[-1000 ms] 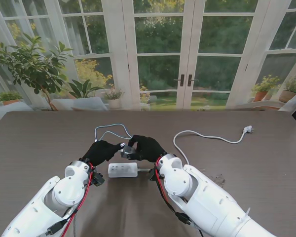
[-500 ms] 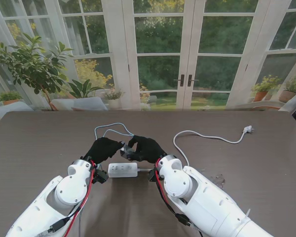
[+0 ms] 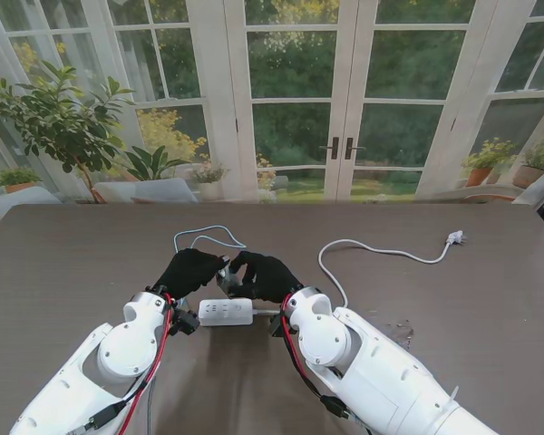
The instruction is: Set up the charging station
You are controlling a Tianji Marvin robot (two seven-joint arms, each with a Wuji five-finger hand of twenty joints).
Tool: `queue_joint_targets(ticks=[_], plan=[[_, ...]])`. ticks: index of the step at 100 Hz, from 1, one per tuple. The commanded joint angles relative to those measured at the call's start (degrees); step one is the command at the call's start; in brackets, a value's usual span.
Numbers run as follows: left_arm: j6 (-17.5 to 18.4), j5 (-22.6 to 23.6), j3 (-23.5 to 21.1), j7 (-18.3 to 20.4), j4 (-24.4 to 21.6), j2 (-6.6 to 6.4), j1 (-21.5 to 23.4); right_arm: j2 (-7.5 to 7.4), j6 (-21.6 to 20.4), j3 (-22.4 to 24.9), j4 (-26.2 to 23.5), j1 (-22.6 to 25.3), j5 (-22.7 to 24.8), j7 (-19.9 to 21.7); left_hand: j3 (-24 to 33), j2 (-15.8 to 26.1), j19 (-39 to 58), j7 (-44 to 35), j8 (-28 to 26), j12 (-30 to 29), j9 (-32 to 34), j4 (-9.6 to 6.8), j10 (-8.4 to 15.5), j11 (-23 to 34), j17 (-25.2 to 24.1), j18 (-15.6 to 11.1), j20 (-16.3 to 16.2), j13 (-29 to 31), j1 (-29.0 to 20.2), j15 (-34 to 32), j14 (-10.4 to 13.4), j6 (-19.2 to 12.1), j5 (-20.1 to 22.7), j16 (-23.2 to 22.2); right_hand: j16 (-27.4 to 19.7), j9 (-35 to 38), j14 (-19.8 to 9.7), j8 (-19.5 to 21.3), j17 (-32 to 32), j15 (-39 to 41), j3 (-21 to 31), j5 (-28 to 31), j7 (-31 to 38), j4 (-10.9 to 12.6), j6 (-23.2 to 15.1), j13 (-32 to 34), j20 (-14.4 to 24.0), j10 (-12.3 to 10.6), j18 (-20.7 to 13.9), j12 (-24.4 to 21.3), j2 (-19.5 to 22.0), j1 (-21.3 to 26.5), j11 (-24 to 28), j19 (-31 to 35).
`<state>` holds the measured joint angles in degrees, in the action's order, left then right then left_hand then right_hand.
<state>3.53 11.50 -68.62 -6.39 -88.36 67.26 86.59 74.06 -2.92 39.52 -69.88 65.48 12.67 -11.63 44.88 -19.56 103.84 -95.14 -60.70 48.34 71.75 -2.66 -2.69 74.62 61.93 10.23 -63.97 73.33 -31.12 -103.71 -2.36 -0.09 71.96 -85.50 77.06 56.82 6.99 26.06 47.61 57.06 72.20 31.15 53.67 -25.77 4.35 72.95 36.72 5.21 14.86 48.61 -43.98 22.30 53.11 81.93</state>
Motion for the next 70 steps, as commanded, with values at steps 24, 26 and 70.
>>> queue_joint_targets(ticks=[24, 26, 70], plan=[[0.24, 0.28, -0.61, 5.59, -1.46, -0.99, -1.32, -1.32, 0.08, -0.77, -0.75, -0.08, 2.94, 3.37, 0.61, -0.71, 16.14, -5.89, -0.98, 1.56, 5.71, -2.6, -5.49, 16.27, 2.11, -3.98, -1.09, -3.13, -0.01, -10.49, 35.18, 10.49, 2.71, -4.46, -41.76, -14.71, 3.77, 3.8, -11.16, -10.2, 0.4, -4.4, 2.14, 17.44, 0.37, -12.12, -1.37, 1.49, 1.24, -9.7, 7.55, -7.14, -7.26, -7.11], [0.15, 0.24, -0.64, 5.84, -1.52, -1.05, -1.34, -1.46, 0.12, -0.8, -0.93, -0.14, 3.3, 3.55, 0.55, -0.7, 16.14, -5.89, -1.0, 1.57, 5.71, -2.58, -5.49, 16.26, 2.11, -4.01, -1.06, -3.13, -0.06, -10.49, 35.18, 10.48, 2.71, -4.46, -41.68, -15.93, 3.78, 3.64, -11.66, -9.94, -0.02, -5.39, 1.05, 17.34, 0.66, -12.89, -1.16, 1.58, 1.07, -9.97, 6.97, -7.26, -7.47, -6.99], [-1.81, -0.01, -1.23, 10.96, -2.75, -2.21, -1.44, -3.27, 1.07, -1.56, -3.88, -0.99, 11.68, 3.64, -0.06, -0.34, 16.14, -5.71, -1.05, 1.59, 5.7, -2.41, -4.82, 16.03, 2.15, -4.54, -0.7, -3.13, -0.07, -10.49, 35.18, 9.76, 2.65, -4.46, -39.79, -27.99, 0.39, 5.41, -11.99, 0.56, -1.74, -10.03, -1.14, 16.16, 1.23, -16.89, 2.27, 2.94, -3.31, -8.38, 0.14, -8.53, -3.14, -0.46]])
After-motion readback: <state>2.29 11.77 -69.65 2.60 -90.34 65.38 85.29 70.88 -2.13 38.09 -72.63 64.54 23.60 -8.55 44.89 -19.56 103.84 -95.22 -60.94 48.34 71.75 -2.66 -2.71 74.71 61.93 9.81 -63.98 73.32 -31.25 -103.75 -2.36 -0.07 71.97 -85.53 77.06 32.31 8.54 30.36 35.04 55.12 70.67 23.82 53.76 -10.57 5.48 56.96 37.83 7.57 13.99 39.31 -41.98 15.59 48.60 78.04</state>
